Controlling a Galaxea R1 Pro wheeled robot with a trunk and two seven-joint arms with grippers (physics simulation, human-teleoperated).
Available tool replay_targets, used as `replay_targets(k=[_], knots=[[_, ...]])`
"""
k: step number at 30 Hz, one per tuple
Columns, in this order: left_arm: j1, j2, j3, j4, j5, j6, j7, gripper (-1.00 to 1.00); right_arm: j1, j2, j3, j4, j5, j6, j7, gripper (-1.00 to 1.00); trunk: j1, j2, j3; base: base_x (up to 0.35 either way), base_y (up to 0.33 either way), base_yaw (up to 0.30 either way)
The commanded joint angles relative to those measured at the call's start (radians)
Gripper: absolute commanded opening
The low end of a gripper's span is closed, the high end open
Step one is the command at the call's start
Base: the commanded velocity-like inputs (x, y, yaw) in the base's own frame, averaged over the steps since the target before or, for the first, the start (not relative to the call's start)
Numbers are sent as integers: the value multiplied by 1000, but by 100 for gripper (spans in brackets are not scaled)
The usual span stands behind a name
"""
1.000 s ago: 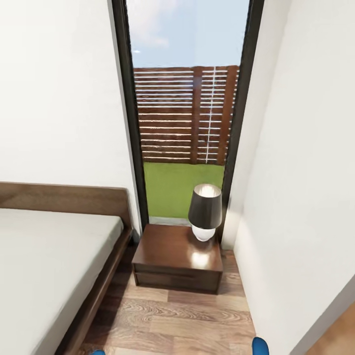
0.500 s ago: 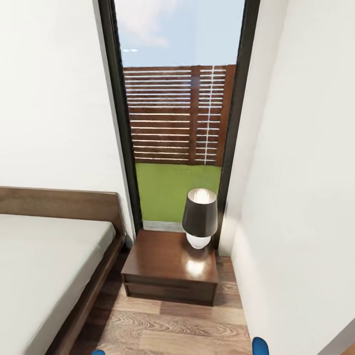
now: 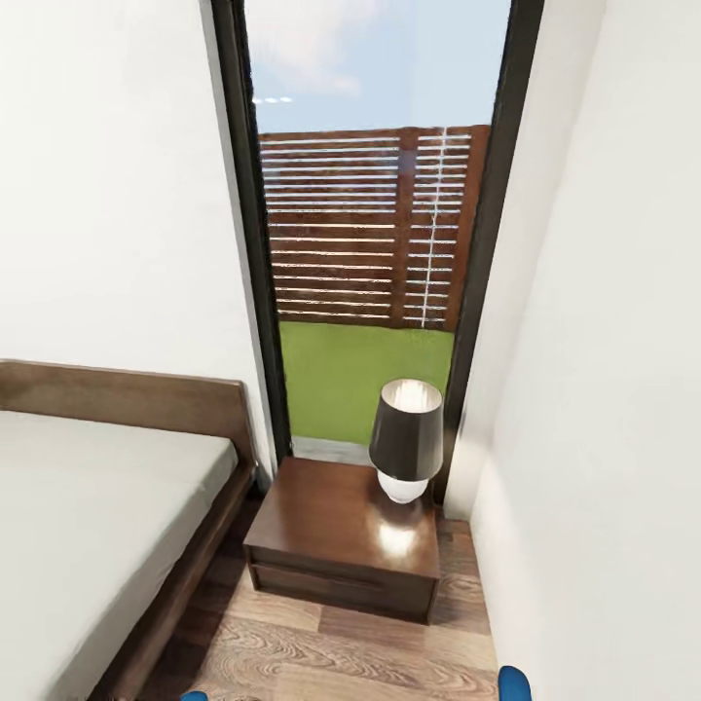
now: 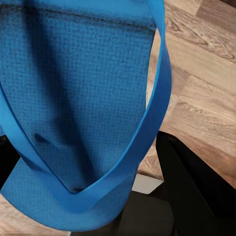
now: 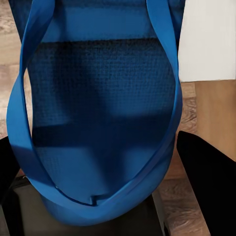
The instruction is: In the bedroom, move the book from the bed onto either nightstand, and place the two sandals side by side next to the bed.
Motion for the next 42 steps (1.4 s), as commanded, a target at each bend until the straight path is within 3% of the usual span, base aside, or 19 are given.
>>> replay_targets(k=[1,42], knots=[[-1,0,-9,1,5,-3,4,-100,-1,0,8,2,-10,1,5,-100,1,-2,-2,9,-8,286],[-1,-6,-11,0,2,-3,4,-100,-1,0,8,2,-10,1,5,-100,1,-2,-2,-9,-13,291]])
